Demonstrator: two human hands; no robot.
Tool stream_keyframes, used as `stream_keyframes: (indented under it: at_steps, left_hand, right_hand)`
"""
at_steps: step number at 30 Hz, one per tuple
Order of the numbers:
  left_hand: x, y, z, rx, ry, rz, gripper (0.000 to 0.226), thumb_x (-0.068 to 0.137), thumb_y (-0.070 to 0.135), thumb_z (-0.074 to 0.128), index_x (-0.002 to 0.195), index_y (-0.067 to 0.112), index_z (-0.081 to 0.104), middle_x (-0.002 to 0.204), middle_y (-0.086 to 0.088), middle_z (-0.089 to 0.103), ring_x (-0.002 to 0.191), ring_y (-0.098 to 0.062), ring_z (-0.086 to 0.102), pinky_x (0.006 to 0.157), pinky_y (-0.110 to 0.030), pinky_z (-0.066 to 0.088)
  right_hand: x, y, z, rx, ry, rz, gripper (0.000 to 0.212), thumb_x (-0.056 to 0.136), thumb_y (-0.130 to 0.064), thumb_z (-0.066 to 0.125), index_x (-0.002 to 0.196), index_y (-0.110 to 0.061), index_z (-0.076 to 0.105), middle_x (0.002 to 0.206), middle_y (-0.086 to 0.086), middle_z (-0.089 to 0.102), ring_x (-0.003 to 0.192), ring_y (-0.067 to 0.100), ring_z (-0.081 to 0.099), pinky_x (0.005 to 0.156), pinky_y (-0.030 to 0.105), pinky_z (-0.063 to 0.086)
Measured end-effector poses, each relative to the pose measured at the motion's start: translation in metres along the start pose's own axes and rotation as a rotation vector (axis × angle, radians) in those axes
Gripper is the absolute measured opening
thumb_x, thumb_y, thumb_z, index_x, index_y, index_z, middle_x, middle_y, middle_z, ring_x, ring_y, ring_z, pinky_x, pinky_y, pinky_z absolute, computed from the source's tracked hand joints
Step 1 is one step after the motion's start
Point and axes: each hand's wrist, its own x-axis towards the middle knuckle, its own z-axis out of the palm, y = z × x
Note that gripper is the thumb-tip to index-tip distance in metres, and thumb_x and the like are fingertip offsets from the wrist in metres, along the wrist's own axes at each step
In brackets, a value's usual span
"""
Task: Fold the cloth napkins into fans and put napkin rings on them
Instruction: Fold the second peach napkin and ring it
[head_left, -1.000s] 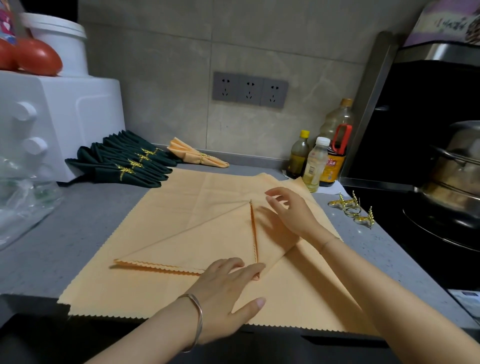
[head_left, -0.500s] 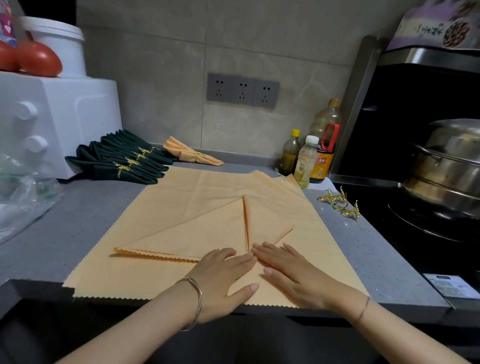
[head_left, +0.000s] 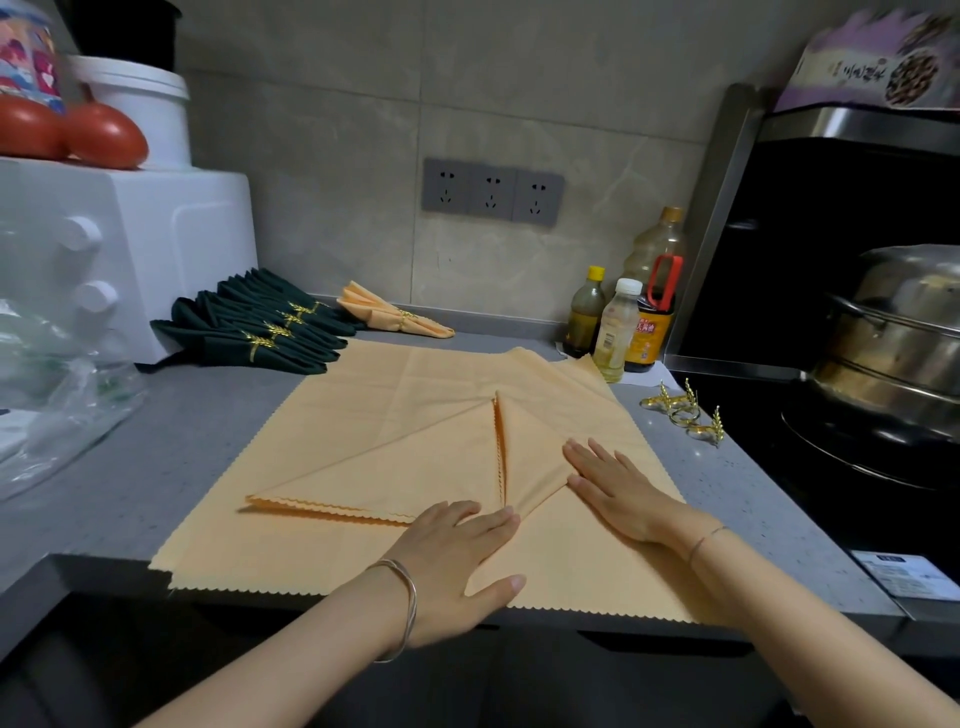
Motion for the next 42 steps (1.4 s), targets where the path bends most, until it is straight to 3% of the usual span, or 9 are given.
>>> stream_keyframes:
  at_steps: [6, 12, 17, 26, 29, 34, 38, 40, 42]
  left_hand:
    - [-0.005, -0.013, -0.002, -0.081, 0.047, 0.018, 0.069, 0.097, 0.055, 0.028, 0.152, 0.027, -0.004, 0.160, 0.011, -0.002, 0.146, -0.005, -0.004, 0.116, -0.021, -0.006]
    - [-0.015, -0.023, -0.008, 0.005, -0.029, -0.074, 0.103, 0.068, 0.082, -0.005, 0.153, 0.025, 0.004, 0.160, 0.010, 0.001, 0.146, -0.008, -0.004, 0.114, -0.024, -0.008]
    - [-0.016, -0.021, -0.003, 0.016, -0.020, -0.065, 0.064, 0.098, 0.055, 0.020, 0.153, 0.025, 0.004, 0.160, 0.009, -0.002, 0.146, -0.009, -0.006, 0.117, -0.027, -0.006]
    - [-0.010, -0.030, -0.011, -0.111, 0.034, -0.037, 0.053, 0.102, 0.045, 0.025, 0.151, 0.024, 0.023, 0.156, 0.009, 0.023, 0.145, -0.009, 0.016, 0.116, -0.022, 0.011]
    - [-0.004, -0.049, -0.025, -0.140, 0.035, -0.053, 0.045, 0.103, 0.038, 0.023, 0.140, 0.022, 0.044, 0.143, 0.005, 0.046, 0.133, -0.014, 0.038, 0.110, -0.028, 0.028]
    - [0.000, -0.092, -0.039, -0.024, 0.060, -0.073, 0.040, 0.103, 0.022, 0.033, 0.138, 0.037, 0.045, 0.140, 0.011, 0.048, 0.130, -0.012, 0.042, 0.107, -0.026, 0.033]
    - [0.004, -0.109, -0.040, 0.302, 0.062, 0.112, 0.053, 0.096, 0.008, 0.048, 0.136, 0.042, 0.046, 0.141, 0.009, 0.048, 0.132, -0.016, 0.042, 0.106, -0.024, 0.031]
    - [0.010, -0.114, -0.040, 0.467, 0.209, 0.355, 0.050, 0.078, 0.009, 0.074, 0.119, 0.036, 0.064, 0.121, 0.014, 0.064, 0.112, -0.014, 0.060, 0.093, -0.022, 0.045]
    - [0.016, -0.119, -0.040, 0.522, 0.301, 0.498, 0.039, 0.064, 0.013, 0.076, 0.098, 0.032, 0.074, 0.095, 0.015, 0.072, 0.086, -0.012, 0.068, 0.073, -0.019, 0.053]
  right_hand:
    - [-0.025, -0.042, 0.007, 0.029, 0.182, -0.153, 0.048, 0.101, -0.041, 0.032, 0.147, -0.027, 0.030, 0.149, -0.010, 0.037, 0.139, 0.002, 0.027, 0.116, 0.025, 0.002]
    - [-0.053, -0.084, 0.019, 0.133, 0.294, -0.278, 0.040, 0.097, -0.042, 0.044, 0.135, -0.033, 0.045, 0.120, -0.021, 0.059, 0.113, -0.006, 0.048, 0.112, 0.015, 0.011]
    - [-0.044, -0.091, 0.028, 0.048, 0.411, -0.330, 0.046, 0.086, -0.056, 0.037, 0.116, -0.032, 0.062, 0.121, -0.021, 0.060, 0.111, -0.004, 0.051, 0.108, 0.020, 0.021]
    - [-0.027, -0.100, 0.034, -0.218, 0.653, -0.445, 0.012, 0.073, -0.023, 0.062, 0.072, -0.028, 0.073, 0.077, -0.014, 0.069, 0.063, 0.006, 0.064, 0.088, 0.029, 0.049]
    - [-0.029, -0.092, 0.030, -0.229, 0.616, -0.462, 0.010, 0.073, -0.018, 0.066, 0.071, -0.026, 0.071, 0.072, -0.014, 0.066, 0.059, 0.007, 0.060, 0.082, 0.021, 0.050]
    - [-0.054, -0.057, 0.015, -0.066, 0.507, -0.385, 0.009, 0.085, -0.023, 0.063, 0.085, -0.024, 0.072, 0.085, -0.015, 0.068, 0.076, 0.007, 0.063, 0.071, 0.022, 0.052]
    - [-0.069, -0.034, 0.011, -0.063, 0.485, -0.355, 0.013, 0.091, -0.029, 0.059, 0.092, -0.025, 0.072, 0.093, -0.018, 0.068, 0.082, 0.001, 0.064, 0.071, 0.022, 0.053]
    - [-0.071, -0.032, 0.009, -0.099, 0.497, -0.382, 0.026, 0.093, -0.038, 0.048, 0.093, -0.025, 0.071, 0.094, -0.017, 0.068, 0.082, 0.003, 0.064, 0.070, 0.024, 0.054]
    - [-0.071, -0.034, 0.008, -0.160, 0.520, -0.431, 0.032, 0.095, -0.040, 0.044, 0.092, -0.023, 0.071, 0.092, -0.014, 0.068, 0.076, 0.008, 0.065, 0.065, 0.026, 0.054]
